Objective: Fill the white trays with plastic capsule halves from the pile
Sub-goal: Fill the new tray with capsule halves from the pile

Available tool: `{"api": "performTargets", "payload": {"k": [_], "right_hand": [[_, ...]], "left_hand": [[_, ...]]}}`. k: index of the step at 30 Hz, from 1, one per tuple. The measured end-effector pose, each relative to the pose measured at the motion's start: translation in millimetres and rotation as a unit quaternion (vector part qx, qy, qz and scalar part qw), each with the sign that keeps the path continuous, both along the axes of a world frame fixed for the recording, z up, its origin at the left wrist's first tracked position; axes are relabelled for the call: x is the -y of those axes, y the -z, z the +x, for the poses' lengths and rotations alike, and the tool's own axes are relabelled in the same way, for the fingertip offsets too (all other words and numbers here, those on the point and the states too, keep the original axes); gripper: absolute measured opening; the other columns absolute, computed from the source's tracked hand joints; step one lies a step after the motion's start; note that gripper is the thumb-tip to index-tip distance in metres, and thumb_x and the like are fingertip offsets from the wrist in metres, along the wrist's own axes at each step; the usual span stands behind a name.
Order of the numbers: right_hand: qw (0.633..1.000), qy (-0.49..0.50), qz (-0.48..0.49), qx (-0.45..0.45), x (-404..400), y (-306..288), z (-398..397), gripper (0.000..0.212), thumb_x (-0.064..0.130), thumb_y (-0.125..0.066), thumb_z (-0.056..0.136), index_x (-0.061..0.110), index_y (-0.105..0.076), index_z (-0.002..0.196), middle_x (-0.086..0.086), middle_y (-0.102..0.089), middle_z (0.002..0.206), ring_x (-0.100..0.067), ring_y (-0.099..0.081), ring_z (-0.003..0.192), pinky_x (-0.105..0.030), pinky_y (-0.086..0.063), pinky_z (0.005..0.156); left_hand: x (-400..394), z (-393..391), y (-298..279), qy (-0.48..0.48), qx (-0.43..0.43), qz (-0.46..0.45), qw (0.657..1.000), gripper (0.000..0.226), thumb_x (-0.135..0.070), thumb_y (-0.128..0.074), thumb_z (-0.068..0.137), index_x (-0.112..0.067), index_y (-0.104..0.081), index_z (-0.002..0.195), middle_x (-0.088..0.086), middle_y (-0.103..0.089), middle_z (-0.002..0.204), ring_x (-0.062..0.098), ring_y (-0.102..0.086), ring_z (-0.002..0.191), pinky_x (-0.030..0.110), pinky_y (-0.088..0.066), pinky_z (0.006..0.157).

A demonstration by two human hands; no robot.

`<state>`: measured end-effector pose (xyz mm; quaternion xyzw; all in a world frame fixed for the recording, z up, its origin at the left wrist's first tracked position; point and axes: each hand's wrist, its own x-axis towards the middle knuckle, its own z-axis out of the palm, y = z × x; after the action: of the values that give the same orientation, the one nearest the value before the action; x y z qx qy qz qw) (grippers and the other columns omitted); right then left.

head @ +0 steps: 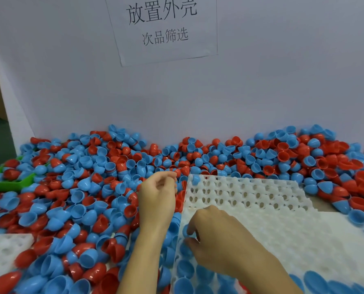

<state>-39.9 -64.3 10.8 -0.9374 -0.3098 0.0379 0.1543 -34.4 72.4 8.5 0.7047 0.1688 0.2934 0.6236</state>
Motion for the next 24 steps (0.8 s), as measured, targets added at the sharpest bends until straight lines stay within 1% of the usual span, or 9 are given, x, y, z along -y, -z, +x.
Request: {"api": "performTargets", "payload": {"k": [3, 5, 10, 13, 16, 19, 21, 23, 24], "right_hand": [[0.997, 0.024, 0.074, -0.008, 17.0, -2.8, 6.6, 0.029, 0.040, -0.056, 0.096, 0.026, -0.068, 0.119, 0.007, -0.066, 0.106, -0.011, -0.062, 0.092, -0.032, -0.056, 0.085], [0.994, 0.044, 0.104, -0.002, 27.7, -4.5, 12.5, 0.031, 0.039, -0.055, 0.097, 0.028, -0.066, 0.124, 0.010, -0.068, 0.108, -0.007, -0.063, 0.095, -0.030, -0.055, 0.089], [0.989, 0.055, 0.140, -0.009, 34.9, -6.5, 15.4, 0.028, 0.034, -0.053, 0.097, 0.027, -0.070, 0.118, 0.013, -0.070, 0.098, -0.007, -0.064, 0.087, -0.027, -0.056, 0.083], [0.986, 0.051, 0.155, -0.017, 34.3, -6.7, 16.4, 0.027, 0.032, -0.053, 0.097, 0.026, -0.071, 0.116, 0.013, -0.070, 0.098, -0.006, -0.064, 0.089, -0.025, -0.055, 0.084], [0.985, 0.048, 0.162, -0.019, 35.3, -6.7, 17.8, 0.026, 0.029, -0.052, 0.097, 0.024, -0.074, 0.110, 0.010, -0.072, 0.094, -0.007, -0.065, 0.085, -0.025, -0.056, 0.081], [0.985, 0.050, 0.164, -0.026, 38.5, -6.0, 19.4, 0.026, 0.028, -0.051, 0.097, 0.023, -0.074, 0.108, 0.011, -0.071, 0.095, -0.010, -0.065, 0.083, -0.026, -0.056, 0.080], [0.984, 0.051, 0.168, -0.031, 40.1, -5.6, 20.4, 0.027, 0.028, -0.051, 0.098, 0.024, -0.073, 0.113, 0.012, -0.070, 0.100, -0.009, -0.065, 0.088, -0.026, -0.056, 0.083], [0.982, 0.051, 0.177, -0.035, 40.3, -5.5, 20.0, 0.029, 0.030, -0.051, 0.099, 0.027, -0.069, 0.120, 0.013, -0.070, 0.104, -0.007, -0.065, 0.091, -0.025, -0.054, 0.088], [0.981, 0.050, 0.183, -0.037, 39.8, -5.5, 19.5, 0.029, 0.031, -0.051, 0.099, 0.028, -0.067, 0.124, 0.013, -0.071, 0.105, -0.006, -0.064, 0.093, -0.023, -0.052, 0.090]], "left_hand": [[-1.0, 4.5, -14.6, 0.011, -0.025, 0.125, 0.992, 0.027, -0.009, -0.057, 0.096, -0.029, -0.072, 0.086, -0.015, -0.072, 0.084, -0.001, -0.066, 0.081, 0.014, -0.054, 0.072], [-2.0, 19.3, -25.0, 0.041, -0.087, 0.240, 0.966, 0.019, -0.012, -0.059, 0.097, -0.025, -0.073, 0.098, -0.015, -0.069, 0.097, -0.005, -0.060, 0.084, 0.007, -0.045, 0.065], [7.7, 71.4, -25.1, 0.138, -0.225, 0.418, 0.869, 0.033, -0.006, -0.060, 0.097, -0.014, -0.063, 0.129, 0.005, -0.060, 0.129, 0.020, -0.056, 0.120, 0.035, -0.051, 0.100], [11.6, 92.0, -13.1, 0.187, -0.271, 0.504, 0.799, 0.043, 0.001, -0.061, 0.094, -0.013, -0.059, 0.135, 0.008, -0.055, 0.137, 0.024, -0.055, 0.123, 0.038, -0.050, 0.103], [7.5, 101.9, -12.0, 0.194, -0.262, 0.536, 0.779, 0.033, -0.001, -0.061, 0.093, -0.012, -0.063, 0.124, 0.006, -0.058, 0.127, 0.021, -0.058, 0.109, 0.035, -0.052, 0.095], [-7.6, 102.7, -26.5, 0.145, -0.235, 0.517, 0.811, 0.004, -0.015, -0.062, 0.091, -0.012, -0.061, 0.089, 0.004, -0.063, 0.095, 0.020, -0.060, 0.081, 0.034, -0.055, 0.072], [-31.8, 102.5, -40.7, 0.057, -0.264, 0.520, 0.810, 0.024, -0.024, -0.064, 0.089, -0.013, -0.050, 0.072, 0.005, -0.061, 0.081, 0.021, -0.058, 0.073, 0.033, -0.047, 0.057], [-59.2, 102.8, -54.2, -0.002, -0.358, 0.569, 0.740, 0.027, -0.031, -0.062, 0.093, -0.015, -0.050, 0.076, 0.010, -0.064, 0.105, 0.029, -0.057, 0.106, 0.034, -0.048, 0.072], [-69.1, 103.1, -58.8, -0.009, -0.405, 0.579, 0.708, 0.020, -0.033, -0.060, 0.095, -0.014, -0.056, 0.092, 0.013, -0.059, 0.124, 0.035, -0.046, 0.126, 0.039, -0.048, 0.087]]}}
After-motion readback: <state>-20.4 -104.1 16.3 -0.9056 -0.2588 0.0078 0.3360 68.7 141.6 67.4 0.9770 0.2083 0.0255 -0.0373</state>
